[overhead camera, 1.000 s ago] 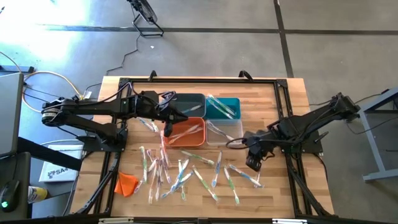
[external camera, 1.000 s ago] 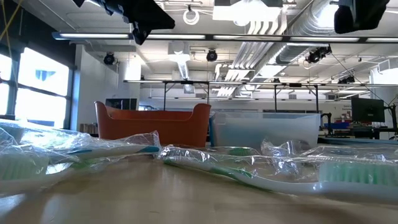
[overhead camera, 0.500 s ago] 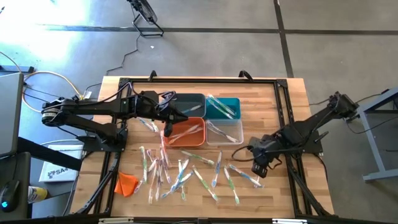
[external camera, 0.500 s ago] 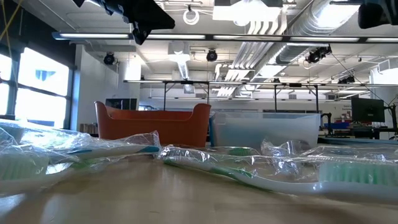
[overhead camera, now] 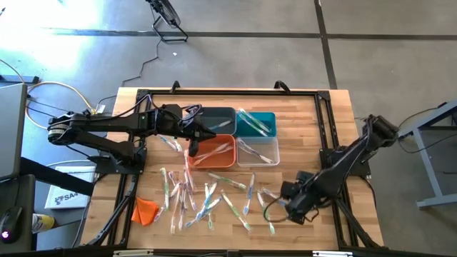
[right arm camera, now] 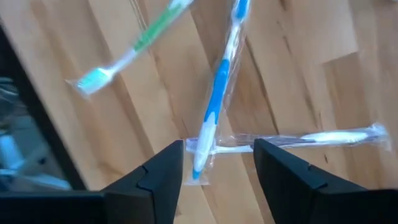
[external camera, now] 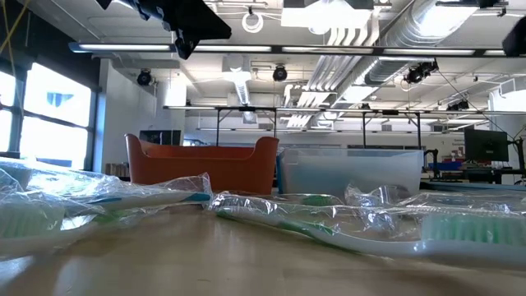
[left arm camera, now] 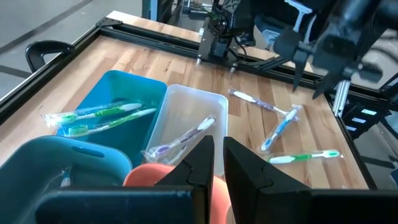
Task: Pick & Place Toothbrushes
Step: Put the blue toothbrush into the left blue bin
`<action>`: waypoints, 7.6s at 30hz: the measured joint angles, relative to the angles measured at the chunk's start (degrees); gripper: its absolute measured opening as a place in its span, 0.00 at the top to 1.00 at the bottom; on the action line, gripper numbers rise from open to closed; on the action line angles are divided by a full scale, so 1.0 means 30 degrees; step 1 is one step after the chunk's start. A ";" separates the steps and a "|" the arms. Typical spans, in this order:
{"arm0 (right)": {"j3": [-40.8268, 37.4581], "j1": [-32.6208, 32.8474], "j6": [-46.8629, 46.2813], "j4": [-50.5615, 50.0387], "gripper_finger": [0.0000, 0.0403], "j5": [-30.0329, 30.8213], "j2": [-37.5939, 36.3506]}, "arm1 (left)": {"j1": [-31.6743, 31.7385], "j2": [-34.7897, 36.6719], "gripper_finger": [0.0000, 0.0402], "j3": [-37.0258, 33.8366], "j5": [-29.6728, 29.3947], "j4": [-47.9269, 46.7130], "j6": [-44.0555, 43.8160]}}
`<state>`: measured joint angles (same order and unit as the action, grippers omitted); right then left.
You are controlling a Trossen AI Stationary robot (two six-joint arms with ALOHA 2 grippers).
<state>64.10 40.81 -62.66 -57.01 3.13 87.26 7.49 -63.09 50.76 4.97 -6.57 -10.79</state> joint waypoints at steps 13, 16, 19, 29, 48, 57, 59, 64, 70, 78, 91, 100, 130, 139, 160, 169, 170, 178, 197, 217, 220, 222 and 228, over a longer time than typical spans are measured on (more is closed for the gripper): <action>-0.0015 0.0377 -0.1190 0.1883 0.55 0.0058 0.3602 | 0.0000 0.0000 0.92 0.0000 -0.0059 0.0007 0.0000; -0.0053 0.0250 -0.1185 0.2200 0.55 0.0061 0.3967 | 0.0000 0.0000 0.92 0.0000 -0.0073 0.0005 0.0000; -0.0422 0.0231 -0.1250 0.2276 0.55 0.0251 0.4177 | 0.0000 0.0000 0.92 0.0007 -0.0073 -0.0005 0.0000; -0.2759 0.0232 -0.1728 0.4535 0.55 -0.0064 0.4176 | 0.0000 0.0000 0.92 0.0022 -0.0058 -0.0160 -0.0007; -0.2841 0.0208 0.0062 0.4917 0.90 -0.1253 0.4023 | 0.0000 -0.0007 0.92 0.0022 0.0015 -0.0283 0.0000; -0.2062 -0.1071 0.2611 0.1996 0.90 -0.1627 0.2714 | 0.0000 -0.0007 0.92 0.0022 0.0000 -0.0141 0.0000; -0.2033 -0.1585 0.3006 0.1309 0.90 -0.1245 0.1800 | 0.0000 -0.0007 0.92 0.0022 0.0000 -0.0124 0.0007; -0.2036 -0.2989 0.3485 -0.0163 0.90 0.0232 -0.1260 | 0.0000 -0.0007 0.92 0.0022 -0.0007 -0.0124 0.0004; -0.2025 -0.4958 0.3485 -0.0375 0.90 0.2315 -0.5116 | 0.0000 -0.0007 0.92 0.0022 -0.0083 -0.0124 0.0007; -0.2025 -0.7719 0.3669 0.2238 0.90 0.8502 -0.8272 | 0.0000 -0.0007 0.92 0.0022 -0.0080 -0.0117 0.0007; -0.2011 -0.9892 1.1261 1.5881 0.90 1.2029 -0.8327 | 0.0000 -0.0007 0.92 0.0022 -0.0066 0.0175 0.0007; -0.2018 -0.9921 1.2905 1.8255 0.90 1.1477 -0.8063 | 0.0000 -0.0007 0.92 0.0022 -0.0048 0.0146 0.0000; -0.2025 -1.0291 1.2476 1.8458 0.90 1.1319 -0.7619 | 0.0000 -0.1064 0.90 0.0000 -0.0488 0.4999 -0.1355; -0.2025 -1.0285 1.2490 1.8700 0.90 1.1263 -0.6853 | 0.0000 -0.1064 0.67 0.0000 -0.0509 0.6414 -0.2025; -0.2025 -1.0533 1.4298 2.4341 0.90 0.7173 -0.2458 | 0.0000 -0.1811 0.60 0.0007 0.1722 0.9752 -0.3500; -0.2025 -1.0533 1.4262 2.5267 0.90 0.6873 -0.1114 | 0.0000 -0.2732 0.60 0.0000 0.2441 1.0644 -0.3854; -0.2025 -1.0533 1.4263 2.5177 0.90 0.6865 -0.1093 | 0.0000 -0.2880 0.60 0.0038 0.2540 1.1019 -0.3854; -0.2025 -1.0635 1.3962 2.5235 0.90 0.6880 -0.1120 | 0.0000 -0.3191 0.60 0.0013 0.2892 1.1242 -0.3555; -0.2025 -1.0657 1.3831 2.5143 0.90 0.6924 -0.1149 | -0.0007 -0.3324 0.90 0.0015 0.2198 1.1978 -0.3497; -0.2025 -1.0788 1.3765 2.5210 0.52 0.5869 -0.1333 | 0.0000 -0.3315 0.91 0.0015 0.2266 1.1743 -0.3504; -0.2025 -1.0781 1.3836 2.4463 0.41 0.5310 -0.2038 | 0.0007 -0.3266 0.91 0.0015 0.2344 1.1502 -0.3392; -0.2025 -1.0781 1.3875 2.3560 0.36 0.5282 -0.2901 | 0.0129 -0.3005 0.91 0.0015 0.2507 1.1048 -0.2907; -0.2011 -1.0773 1.3896 2.0739 0.34 0.5392 -0.5973 | 0.1400 -0.1797 0.91 0.0022 0.2740 0.8242 -0.2485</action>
<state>58.06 8.49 -20.97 5.21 19.31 69.34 11.69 -68.48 50.83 13.19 18.16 -18.24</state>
